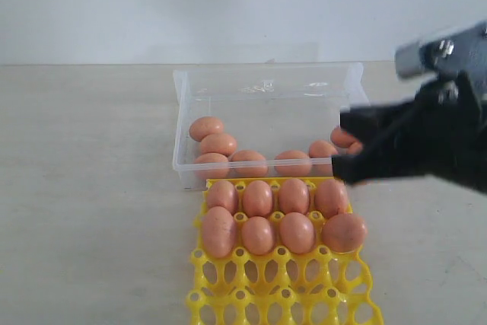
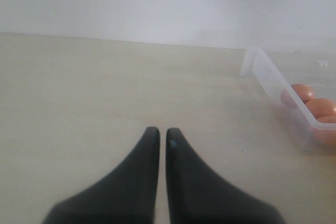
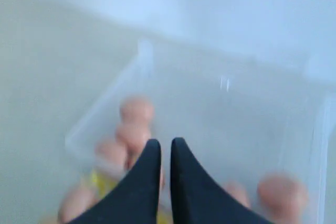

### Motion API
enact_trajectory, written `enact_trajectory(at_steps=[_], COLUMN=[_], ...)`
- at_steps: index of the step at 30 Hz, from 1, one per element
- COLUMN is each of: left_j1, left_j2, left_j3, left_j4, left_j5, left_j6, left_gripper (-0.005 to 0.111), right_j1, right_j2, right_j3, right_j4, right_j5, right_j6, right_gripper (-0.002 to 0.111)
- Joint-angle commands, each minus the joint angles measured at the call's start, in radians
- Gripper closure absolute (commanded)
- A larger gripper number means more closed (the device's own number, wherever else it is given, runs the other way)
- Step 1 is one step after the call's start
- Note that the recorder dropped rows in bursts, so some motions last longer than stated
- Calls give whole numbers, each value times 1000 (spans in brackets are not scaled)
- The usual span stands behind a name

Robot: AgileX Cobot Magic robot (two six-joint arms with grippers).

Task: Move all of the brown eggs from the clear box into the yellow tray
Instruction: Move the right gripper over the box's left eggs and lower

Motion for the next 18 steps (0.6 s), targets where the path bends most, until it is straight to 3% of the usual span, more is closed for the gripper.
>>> enact_trajectory(at_steps=[1,3,4,9,12,14,18], left_j1=[-4,-4,-4,-4,-4,-4,-4], left_j2=[-2,-2,-2,-2,-2,-2,-2], left_j3=[4,4,4,4,4,4,4], left_j4=[4,4,4,4,4,4,4], left_j5=[-13,-13,-13,-13,-13,-13,-13], left_j6=[4,4,4,4,4,4,4], left_gripper=[103,103,103,103,103,103,103], right_j1=[-1,-3,-19,-80,-76,-76,-76], right_j2=[119,247,306,660,804,879,936], right_j3=[-164,-305,-379,-893,-1071,-1143,-1182], right_j4=[56,172,219,227,225,225,211], right_j5=[-319,-300,-200,775,1155,1282,1239], right_j6=[-93,-208,-243,-262,-412,-545,-720], right_gripper=[107,107,107,107,107,107,107])
